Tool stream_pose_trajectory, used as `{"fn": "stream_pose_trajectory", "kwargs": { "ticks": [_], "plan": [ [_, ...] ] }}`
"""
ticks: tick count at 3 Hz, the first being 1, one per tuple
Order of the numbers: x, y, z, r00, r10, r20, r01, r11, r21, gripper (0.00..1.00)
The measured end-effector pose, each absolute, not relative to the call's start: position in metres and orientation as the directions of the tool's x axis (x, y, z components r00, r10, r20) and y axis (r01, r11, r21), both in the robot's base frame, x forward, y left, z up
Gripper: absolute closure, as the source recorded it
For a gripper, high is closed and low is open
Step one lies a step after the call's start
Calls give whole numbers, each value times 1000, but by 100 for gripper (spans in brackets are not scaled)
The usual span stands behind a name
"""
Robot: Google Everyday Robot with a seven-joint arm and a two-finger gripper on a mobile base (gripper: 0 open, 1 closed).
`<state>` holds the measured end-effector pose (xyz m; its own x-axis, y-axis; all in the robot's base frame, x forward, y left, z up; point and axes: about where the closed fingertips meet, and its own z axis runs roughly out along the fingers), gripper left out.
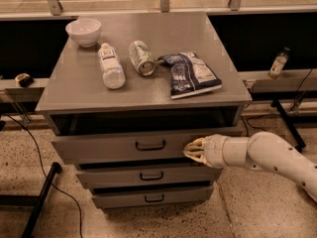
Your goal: Close top drawer
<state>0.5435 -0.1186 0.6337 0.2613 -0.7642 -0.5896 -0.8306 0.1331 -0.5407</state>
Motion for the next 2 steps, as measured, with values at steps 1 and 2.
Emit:
{"fn": "stream_pose_trajectory", "kwargs": {
  "ticks": [1,2],
  "plan": [
    [560,-121,633,236,-740,-630,-847,161,-507,100],
    [560,-121,633,236,-740,-630,-847,161,-506,100]
  ]
}}
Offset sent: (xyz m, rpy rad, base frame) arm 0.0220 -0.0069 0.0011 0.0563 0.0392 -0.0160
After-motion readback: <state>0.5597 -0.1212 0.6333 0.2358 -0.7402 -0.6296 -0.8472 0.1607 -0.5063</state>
